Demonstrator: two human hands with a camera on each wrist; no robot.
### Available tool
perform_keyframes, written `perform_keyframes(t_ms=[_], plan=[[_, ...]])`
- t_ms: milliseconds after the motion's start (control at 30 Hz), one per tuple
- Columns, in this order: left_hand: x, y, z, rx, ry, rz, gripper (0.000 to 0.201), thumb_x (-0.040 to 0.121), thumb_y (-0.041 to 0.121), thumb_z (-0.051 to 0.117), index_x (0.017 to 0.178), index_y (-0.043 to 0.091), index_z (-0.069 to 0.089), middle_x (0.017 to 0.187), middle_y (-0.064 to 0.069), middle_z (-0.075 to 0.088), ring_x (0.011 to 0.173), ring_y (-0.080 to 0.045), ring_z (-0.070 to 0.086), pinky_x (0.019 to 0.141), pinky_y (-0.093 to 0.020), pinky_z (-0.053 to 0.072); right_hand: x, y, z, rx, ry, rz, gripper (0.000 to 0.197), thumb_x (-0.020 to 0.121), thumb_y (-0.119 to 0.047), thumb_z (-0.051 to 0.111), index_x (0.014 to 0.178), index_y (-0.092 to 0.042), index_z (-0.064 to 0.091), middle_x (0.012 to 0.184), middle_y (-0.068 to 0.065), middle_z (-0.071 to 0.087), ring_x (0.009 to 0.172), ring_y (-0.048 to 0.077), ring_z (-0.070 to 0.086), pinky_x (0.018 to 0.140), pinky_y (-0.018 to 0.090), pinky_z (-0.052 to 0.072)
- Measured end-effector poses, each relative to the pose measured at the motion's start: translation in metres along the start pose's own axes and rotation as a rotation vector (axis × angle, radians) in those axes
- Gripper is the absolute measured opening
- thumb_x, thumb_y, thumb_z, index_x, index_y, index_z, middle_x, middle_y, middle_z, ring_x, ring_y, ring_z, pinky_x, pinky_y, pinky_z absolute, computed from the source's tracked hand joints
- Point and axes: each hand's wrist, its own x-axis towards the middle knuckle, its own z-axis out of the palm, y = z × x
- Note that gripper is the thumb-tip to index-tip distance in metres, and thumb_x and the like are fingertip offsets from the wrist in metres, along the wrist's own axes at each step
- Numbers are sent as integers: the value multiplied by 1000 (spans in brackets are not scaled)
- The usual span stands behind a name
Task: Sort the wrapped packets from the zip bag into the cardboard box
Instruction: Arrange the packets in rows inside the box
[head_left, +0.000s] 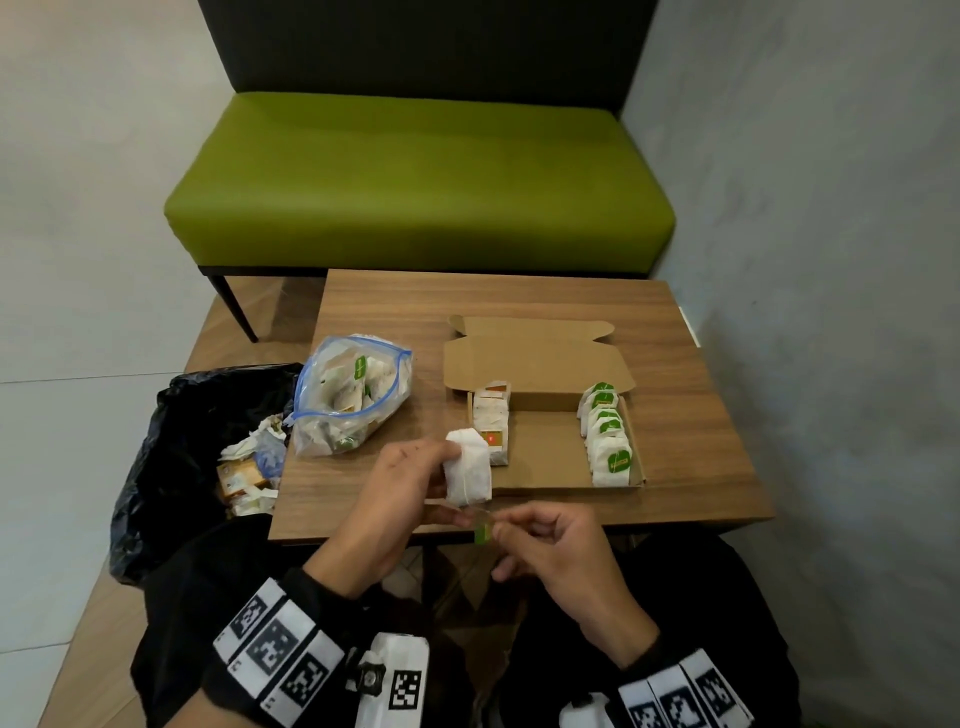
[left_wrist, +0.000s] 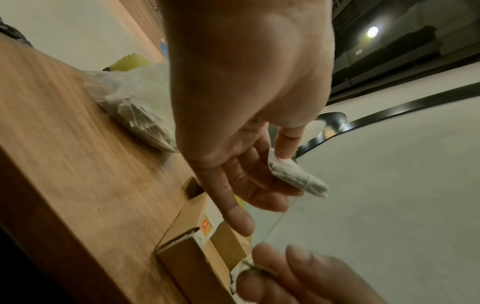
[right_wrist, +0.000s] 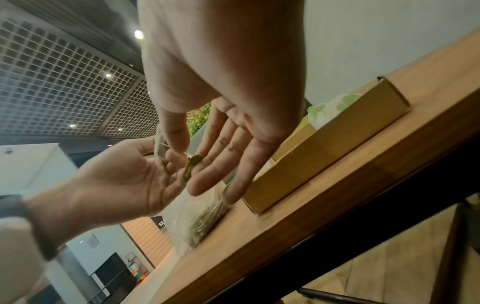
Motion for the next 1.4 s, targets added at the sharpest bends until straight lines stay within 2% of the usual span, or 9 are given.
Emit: perform_keyframes(t_ms=[133, 300, 500, 633, 700, 800, 967, 1200, 1400], plan=[[-6, -7, 7, 106, -52, 87, 32, 99, 18, 52, 80, 4, 73, 73, -6, 70, 67, -16, 64, 59, -31, 53, 11, -2, -1, 188, 136, -9, 16, 85, 3, 71, 100, 2, 71, 80, 17, 75, 59, 26, 70, 60, 31, 60], [-12, -17, 9, 179, -106, 133, 33, 100, 21, 50, 91, -2, 73, 73, -3, 70, 63, -5, 59, 58, -17, 45, 21, -8, -7, 37, 192, -126, 24, 82, -2, 76, 103, -14, 71, 78, 10, 75, 72, 24, 73, 68, 35, 61], [-11, -21, 8, 161, -109, 81, 23, 97, 21, 56, 90, 6, 73, 74, -6, 69, 66, -10, 59, 59, -19, 47, 26, -9, -14, -298, 277, -417, 20, 81, -14, 79, 85, -34, 77, 73, -8, 68, 65, 7, 61, 60, 23, 52], [-12, -21, 11, 141, -118, 102, 19, 96, 16, 57, 93, 5, 72, 75, -4, 72, 67, -6, 63, 60, -16, 49, 24, -12, -10, -169, 226, -342, 15, 86, -11, 75, 91, -24, 78, 82, -7, 76, 70, 13, 72, 66, 37, 62], [-12, -21, 11, 171, -109, 118, 18, 96, 16, 57, 93, 5, 72, 76, -4, 72, 68, -7, 63, 61, -17, 49, 24, -13, -9, -41, 209, -291, 13, 88, -5, 71, 94, -14, 78, 87, 1, 77, 79, 18, 75, 72, 36, 62], [-13, -21, 11, 243, -93, 150, 18, 95, 17, 60, 90, 5, 72, 76, -8, 71, 70, -10, 61, 64, -20, 48, 22, -19, -7, 212, 209, -166, 10, 90, -3, 67, 94, -7, 75, 87, 9, 77, 80, 24, 75, 67, 30, 60], [-15, -22, 10, 368, -135, 214, 17, 94, 20, 63, 85, 12, 75, 83, -6, 73, 74, -5, 62, 69, -17, 49, 24, -25, -6, 457, 185, -22, 17, 90, -1, 65, 106, -3, 68, 89, 19, 75, 76, 30, 71, 66, 37, 60], [-10, -21, 12, 323, -107, 144, 19, 95, 20, 62, 86, 7, 74, 80, -8, 73, 71, -7, 64, 63, -16, 48, 23, -27, -6, 320, 204, -130, 12, 90, 1, 65, 99, -3, 72, 85, 11, 77, 72, 16, 73, 61, 22, 56], [-8, -20, 14, 354, -68, 142, 18, 92, 18, 66, 83, 5, 74, 80, -15, 72, 67, -9, 61, 61, -19, 48, 20, -27, -8, 36, 216, -307, 16, 86, -3, 71, 90, -17, 77, 84, 2, 77, 80, 16, 72, 70, 28, 60]])
